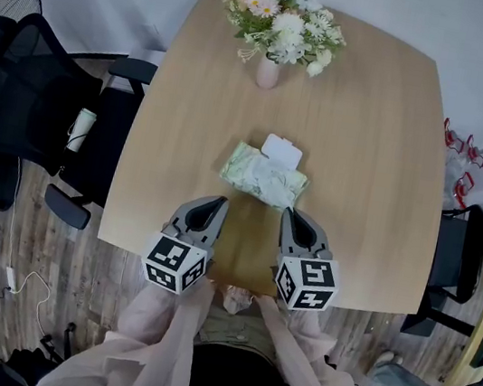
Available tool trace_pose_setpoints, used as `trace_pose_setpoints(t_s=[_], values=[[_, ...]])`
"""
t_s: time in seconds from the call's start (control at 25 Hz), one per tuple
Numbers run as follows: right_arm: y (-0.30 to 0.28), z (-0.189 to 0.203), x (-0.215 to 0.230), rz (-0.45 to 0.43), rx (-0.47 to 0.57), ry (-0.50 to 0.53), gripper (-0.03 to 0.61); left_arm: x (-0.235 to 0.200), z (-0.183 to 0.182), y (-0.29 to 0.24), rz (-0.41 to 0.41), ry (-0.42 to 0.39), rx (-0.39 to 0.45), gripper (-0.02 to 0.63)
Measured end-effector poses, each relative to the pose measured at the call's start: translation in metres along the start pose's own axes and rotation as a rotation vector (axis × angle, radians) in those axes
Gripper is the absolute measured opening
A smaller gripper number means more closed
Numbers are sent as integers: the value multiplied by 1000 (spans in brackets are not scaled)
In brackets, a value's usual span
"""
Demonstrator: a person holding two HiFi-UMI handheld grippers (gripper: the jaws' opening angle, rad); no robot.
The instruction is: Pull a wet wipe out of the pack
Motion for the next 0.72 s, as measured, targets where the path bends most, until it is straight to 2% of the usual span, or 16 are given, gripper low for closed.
trace_pose_setpoints(t_s=[0.72], values=[[16, 2, -4, 9, 15, -6, 15, 9, -6, 3, 32, -27, 13, 11]])
Point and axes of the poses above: the fingertips, and each gripper's own axes: y backward along the fingers, x to its right, z out of its underside, the point moved 7 cm from there along y, backward along the fingers, and after that the axes turned 11 degrees about -z, right-handed, at the moved point
